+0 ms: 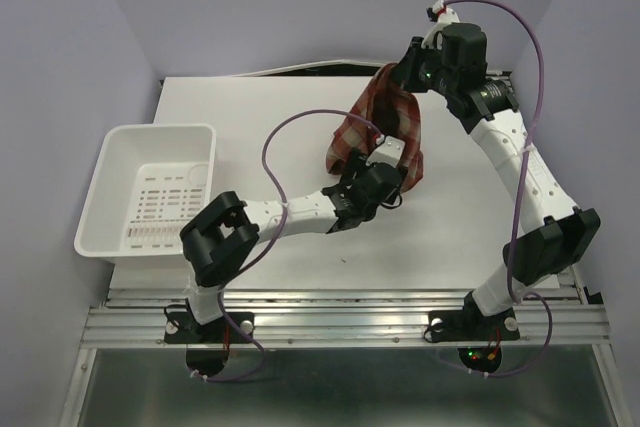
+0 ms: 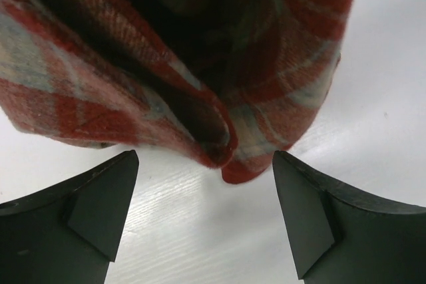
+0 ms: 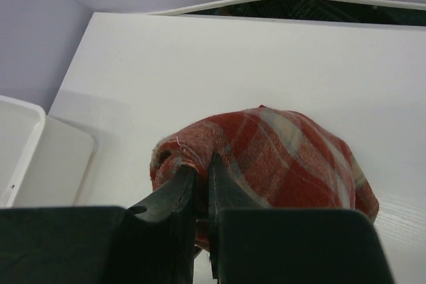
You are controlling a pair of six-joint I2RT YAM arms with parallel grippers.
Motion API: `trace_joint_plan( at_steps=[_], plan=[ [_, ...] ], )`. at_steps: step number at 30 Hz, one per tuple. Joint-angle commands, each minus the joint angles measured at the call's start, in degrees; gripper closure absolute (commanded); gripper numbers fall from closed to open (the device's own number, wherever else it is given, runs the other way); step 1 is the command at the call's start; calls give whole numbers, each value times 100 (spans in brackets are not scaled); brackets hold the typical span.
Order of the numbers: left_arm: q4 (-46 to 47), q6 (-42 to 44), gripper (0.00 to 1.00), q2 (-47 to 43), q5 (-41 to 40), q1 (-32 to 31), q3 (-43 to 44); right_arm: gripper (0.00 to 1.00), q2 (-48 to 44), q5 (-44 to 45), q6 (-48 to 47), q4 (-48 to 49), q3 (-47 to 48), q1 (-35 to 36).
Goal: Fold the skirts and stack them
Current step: Flatten the skirt out
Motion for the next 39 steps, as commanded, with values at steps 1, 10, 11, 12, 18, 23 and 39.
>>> trace_joint_plan(
  at_steps=[1, 10, 11, 12, 18, 23, 39],
  plan=[
    [-334, -786, 5, 339, -935, -18, 571, 99, -82, -98, 274, 461, 12, -31],
    [-545, -1050, 3, 831, -1349, -10, 1054, 99, -152, -63, 415, 505, -32, -31],
    [-563, -1059, 4, 832, -1453, -1, 1046, 99, -161, -28, 406, 505, -32, -31],
    [-545, -1050, 7, 823, -1480, 17, 976, 99, -187, 7, 397, 496, -32, -31],
    [-212, -778, 59, 166, -1472, 314, 283, 99, -389, 394, 204, 470, -190, -31],
    [350, -146, 87, -678, -1358, 675, -491, 99, -565, 710, 28, 470, -375, -145],
    [-974, 4458, 100, -3062, 3159, 3108, 138, 99, -996, -342, -2177, 671, -498, -1646]
  ],
)
